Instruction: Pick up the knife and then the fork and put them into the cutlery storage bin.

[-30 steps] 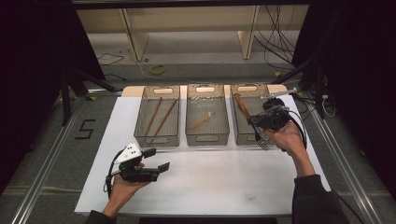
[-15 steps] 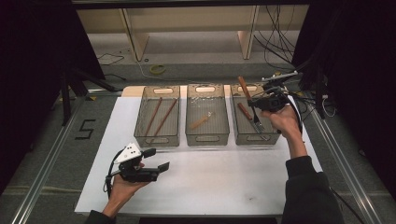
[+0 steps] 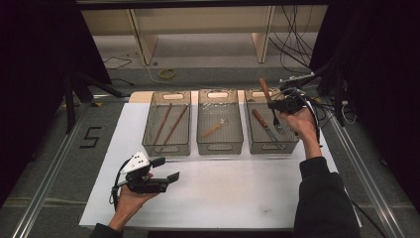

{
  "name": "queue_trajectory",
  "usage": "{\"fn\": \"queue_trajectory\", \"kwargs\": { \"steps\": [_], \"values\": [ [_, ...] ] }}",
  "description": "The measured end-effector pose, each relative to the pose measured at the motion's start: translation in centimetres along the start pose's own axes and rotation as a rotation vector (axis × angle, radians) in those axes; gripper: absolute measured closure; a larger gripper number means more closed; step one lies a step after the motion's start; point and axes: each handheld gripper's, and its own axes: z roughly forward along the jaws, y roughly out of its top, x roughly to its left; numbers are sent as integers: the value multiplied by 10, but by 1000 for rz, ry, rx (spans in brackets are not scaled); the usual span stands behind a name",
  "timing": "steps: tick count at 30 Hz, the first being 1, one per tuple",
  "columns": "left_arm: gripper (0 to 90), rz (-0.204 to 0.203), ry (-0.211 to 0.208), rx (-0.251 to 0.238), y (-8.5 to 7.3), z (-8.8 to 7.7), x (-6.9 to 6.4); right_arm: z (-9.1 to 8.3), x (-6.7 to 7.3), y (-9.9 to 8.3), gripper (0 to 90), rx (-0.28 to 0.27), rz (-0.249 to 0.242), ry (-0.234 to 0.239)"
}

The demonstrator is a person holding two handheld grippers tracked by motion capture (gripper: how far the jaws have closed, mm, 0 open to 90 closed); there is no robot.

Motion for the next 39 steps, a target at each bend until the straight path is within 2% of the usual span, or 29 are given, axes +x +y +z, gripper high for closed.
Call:
{"fn": "queue_trajectory", "kwargs": {
  "steps": [7, 10, 29, 39],
  "values": [
    [179, -2, -2, -1, 0, 0, 0, 8, -6, -4, 781, 6, 7, -16],
    [179, -2, -2, 0, 0, 0, 0, 12, -6, -6, 781, 15, -11, -45],
    [179, -1, -2, 0, 0, 0, 0, 29, -11, -24, 780, 35, -21, -64],
    [179, 0, -1, -1, 0, 0, 0, 38, -11, -33, 778, 64, -21, -60]
  ]
}}
